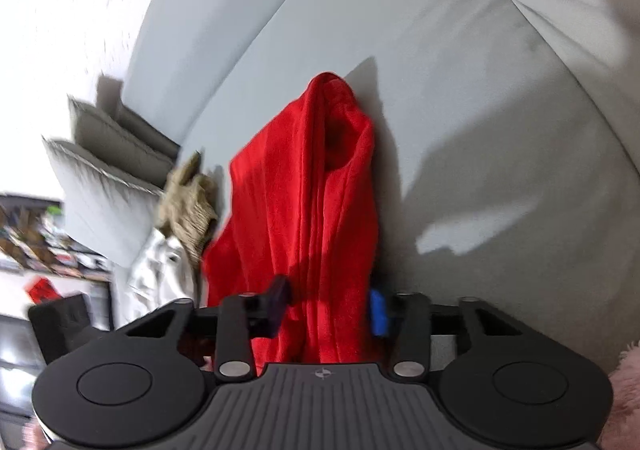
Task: Fold clothes
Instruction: 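Grasp the folded red garment with both grippers and lift it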
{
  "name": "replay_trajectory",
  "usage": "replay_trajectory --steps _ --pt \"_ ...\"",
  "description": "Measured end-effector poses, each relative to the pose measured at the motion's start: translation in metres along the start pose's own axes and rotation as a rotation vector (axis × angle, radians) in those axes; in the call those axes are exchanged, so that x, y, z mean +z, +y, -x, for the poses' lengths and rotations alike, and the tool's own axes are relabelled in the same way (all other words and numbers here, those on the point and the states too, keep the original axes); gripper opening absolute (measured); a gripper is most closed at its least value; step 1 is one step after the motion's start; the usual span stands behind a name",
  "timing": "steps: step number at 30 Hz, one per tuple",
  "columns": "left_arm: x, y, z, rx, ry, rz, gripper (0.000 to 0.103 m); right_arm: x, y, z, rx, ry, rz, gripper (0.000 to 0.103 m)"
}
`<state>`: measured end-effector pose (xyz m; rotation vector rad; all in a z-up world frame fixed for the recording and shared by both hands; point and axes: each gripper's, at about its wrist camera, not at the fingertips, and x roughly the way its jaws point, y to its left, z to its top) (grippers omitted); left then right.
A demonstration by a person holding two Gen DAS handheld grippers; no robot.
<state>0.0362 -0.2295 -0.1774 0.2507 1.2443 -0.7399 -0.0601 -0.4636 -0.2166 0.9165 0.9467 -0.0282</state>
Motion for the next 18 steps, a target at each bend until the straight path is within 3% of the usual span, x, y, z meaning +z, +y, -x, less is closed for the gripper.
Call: replay_trajectory --steps 2,7,12,18 --pt "-0.004 -0.008 0.0 0.044 -0.027 -0.021 0.013 -0.004 0.018 0.0 -0.073 -0.015 0.101 0.022" --pt "-0.014 -0.034 0.005 0.179 -0.092 -0.11 0.01 -0.022 0.069 -0.001 -0.271 -0.066 0.399 0.017" --pt "-0.016 -0.07 0.027 0.267 -0.153 -0.215 0.01 -0.035 0.086 0.018 -0.329 -0.13 0.516 0.017" --pt "0.004 -0.114 0.057 0.319 -0.231 -0.29 0.01 -0.023 0.079 0.063 -0.31 -0.236 0.504 0.017"
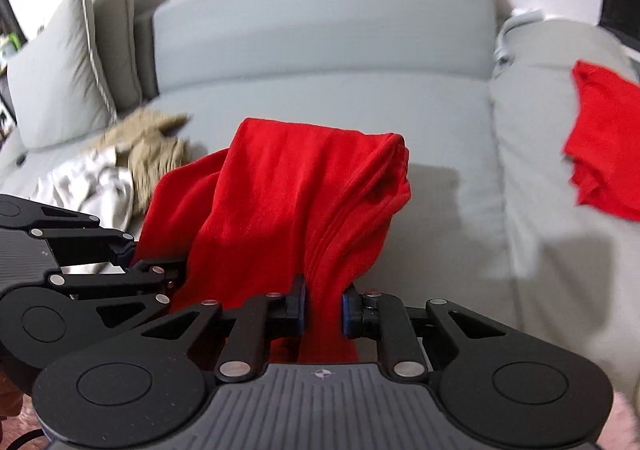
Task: Fold clothes
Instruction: 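Grasp the folded red garment with both grippers and lift it, then carry the folded red garment with both grippers onto the red stack on the sofa arm and open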
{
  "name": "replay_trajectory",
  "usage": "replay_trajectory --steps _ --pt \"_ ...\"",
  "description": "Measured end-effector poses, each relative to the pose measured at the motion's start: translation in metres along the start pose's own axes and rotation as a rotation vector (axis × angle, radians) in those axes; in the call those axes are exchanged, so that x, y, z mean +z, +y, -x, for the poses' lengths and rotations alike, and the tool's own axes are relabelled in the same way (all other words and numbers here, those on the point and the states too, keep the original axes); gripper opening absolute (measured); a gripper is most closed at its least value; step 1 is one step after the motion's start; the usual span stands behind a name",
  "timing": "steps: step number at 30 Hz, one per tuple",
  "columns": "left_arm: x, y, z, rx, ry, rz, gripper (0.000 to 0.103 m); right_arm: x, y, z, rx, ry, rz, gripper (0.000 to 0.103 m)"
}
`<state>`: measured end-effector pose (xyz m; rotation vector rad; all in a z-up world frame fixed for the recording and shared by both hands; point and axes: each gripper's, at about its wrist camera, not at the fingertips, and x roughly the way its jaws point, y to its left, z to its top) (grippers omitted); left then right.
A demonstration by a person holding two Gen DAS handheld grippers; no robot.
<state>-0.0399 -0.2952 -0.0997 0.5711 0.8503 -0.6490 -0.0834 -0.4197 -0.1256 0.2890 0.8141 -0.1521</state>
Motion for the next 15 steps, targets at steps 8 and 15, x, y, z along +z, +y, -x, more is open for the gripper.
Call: replay_trajectory --steps 8,15 --pt "0.103 -0.06 0.007 -0.06 -0.086 -0.001 0.01 0.056 -0.09 0.046 -0.14 -0.138 -0.028 0.017" --pt "0.205 -0.16 -0.03 -0.194 -0.153 -0.02 0.011 0.098 -0.192 0.066 -0.308 -0.147 -0.034 0.017"
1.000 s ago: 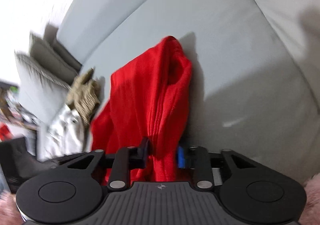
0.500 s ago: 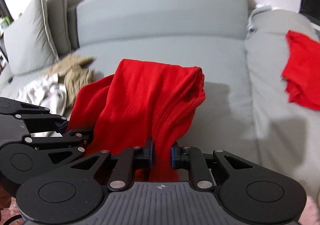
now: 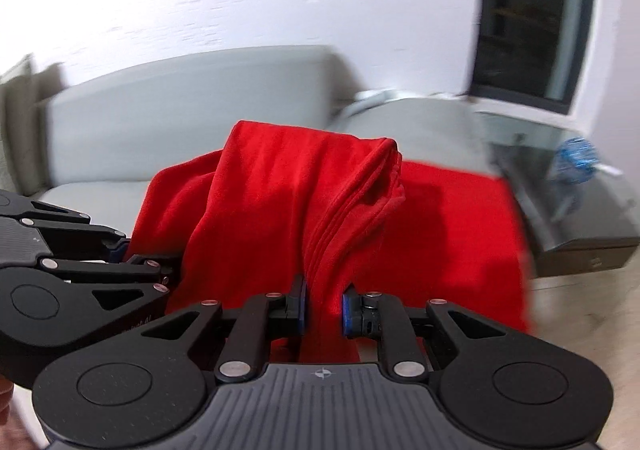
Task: Fold clothes
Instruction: 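Carry the folded red garment with both grippers onto the red stack on the sofa arm and open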
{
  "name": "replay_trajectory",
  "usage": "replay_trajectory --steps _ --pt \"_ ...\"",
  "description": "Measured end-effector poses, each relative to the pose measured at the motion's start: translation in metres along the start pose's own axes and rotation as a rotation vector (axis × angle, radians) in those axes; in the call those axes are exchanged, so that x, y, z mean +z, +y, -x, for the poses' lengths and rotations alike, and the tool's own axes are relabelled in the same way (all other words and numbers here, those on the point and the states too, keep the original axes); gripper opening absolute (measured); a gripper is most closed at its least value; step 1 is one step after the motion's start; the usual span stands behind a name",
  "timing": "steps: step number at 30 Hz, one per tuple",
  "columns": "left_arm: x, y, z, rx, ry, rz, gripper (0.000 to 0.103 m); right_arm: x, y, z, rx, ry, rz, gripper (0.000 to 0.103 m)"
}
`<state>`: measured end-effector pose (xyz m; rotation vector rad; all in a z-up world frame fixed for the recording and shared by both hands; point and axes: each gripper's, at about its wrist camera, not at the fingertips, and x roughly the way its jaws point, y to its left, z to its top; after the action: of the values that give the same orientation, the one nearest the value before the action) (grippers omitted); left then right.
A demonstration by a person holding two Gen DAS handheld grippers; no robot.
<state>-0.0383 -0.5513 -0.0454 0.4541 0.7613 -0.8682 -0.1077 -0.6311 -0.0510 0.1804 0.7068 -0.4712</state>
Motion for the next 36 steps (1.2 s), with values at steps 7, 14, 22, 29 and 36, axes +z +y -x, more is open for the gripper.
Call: replay_trajectory --steps 7,14,22,29,36 --pt "0.061 -0.049 -0.075 -0.066 0.03 0.056 0.011 0.043 -0.098 -0.05 -0.081 0.08 0.001 0.017" --pt "0.071 -0.05 -0.145 -0.078 0.101 0.113 0.019 0.042 -0.127 -0.114 -0.077 0.151 -0.004 0.018" --pt "0.041 0.001 -0.145 -0.189 0.076 0.235 0.044 0.021 -0.143 -0.109 -0.033 0.146 -0.078 0.048" --pt "0.038 0.023 -0.105 -0.163 -0.1 0.204 0.023 0.019 -0.164 -0.049 -0.03 -0.016 -0.067 0.031" --pt "0.074 -0.023 -0.144 -0.114 -0.175 0.044 0.009 0.032 -0.142 -0.095 -0.083 -0.111 -0.008 0.01"
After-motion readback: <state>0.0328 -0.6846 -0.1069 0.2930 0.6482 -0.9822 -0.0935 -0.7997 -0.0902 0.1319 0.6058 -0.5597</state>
